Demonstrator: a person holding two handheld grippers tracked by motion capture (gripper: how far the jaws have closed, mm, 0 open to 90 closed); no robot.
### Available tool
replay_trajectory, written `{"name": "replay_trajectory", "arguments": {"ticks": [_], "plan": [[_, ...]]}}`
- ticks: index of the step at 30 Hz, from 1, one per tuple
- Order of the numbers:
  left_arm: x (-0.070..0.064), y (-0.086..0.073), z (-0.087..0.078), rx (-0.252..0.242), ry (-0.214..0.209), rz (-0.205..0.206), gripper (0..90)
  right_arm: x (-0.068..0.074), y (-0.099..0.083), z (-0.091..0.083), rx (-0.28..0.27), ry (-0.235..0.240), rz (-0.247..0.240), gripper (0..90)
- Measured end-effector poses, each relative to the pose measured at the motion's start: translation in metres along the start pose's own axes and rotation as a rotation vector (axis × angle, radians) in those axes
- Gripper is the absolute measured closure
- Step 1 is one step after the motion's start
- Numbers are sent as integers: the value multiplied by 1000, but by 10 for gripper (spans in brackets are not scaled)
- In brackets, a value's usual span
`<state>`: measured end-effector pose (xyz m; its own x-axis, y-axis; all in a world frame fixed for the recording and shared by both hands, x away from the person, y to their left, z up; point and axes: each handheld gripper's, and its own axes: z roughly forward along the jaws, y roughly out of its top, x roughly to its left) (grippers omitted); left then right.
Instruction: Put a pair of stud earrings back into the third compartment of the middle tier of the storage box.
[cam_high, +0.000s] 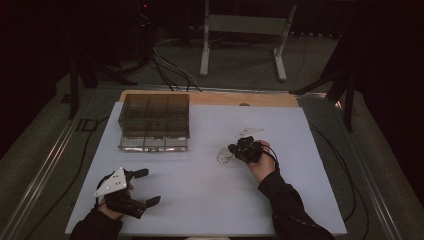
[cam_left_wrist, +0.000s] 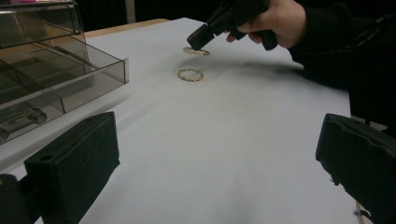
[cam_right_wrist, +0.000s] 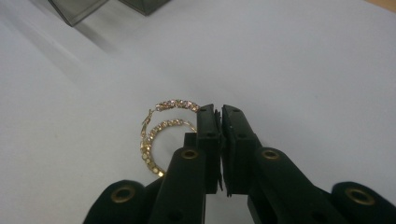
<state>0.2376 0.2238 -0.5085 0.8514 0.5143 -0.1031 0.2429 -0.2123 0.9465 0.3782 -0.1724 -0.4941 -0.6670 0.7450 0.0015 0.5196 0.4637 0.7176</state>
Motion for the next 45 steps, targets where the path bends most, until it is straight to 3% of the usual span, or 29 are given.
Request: {"name": "replay_trajectory", "arguments": {"ticks": [10, 22, 45], "plan": [[0, 0, 0, 12, 6, 11, 5, 5, 14, -3, -11, 7, -29, 867], [0, 0, 0, 12, 7, 19, 5, 23, 50, -6, -31, 36, -80, 867], [0, 0, -1, 2, 3, 16, 5, 63, 105, 14, -52, 115, -138, 867]]}}
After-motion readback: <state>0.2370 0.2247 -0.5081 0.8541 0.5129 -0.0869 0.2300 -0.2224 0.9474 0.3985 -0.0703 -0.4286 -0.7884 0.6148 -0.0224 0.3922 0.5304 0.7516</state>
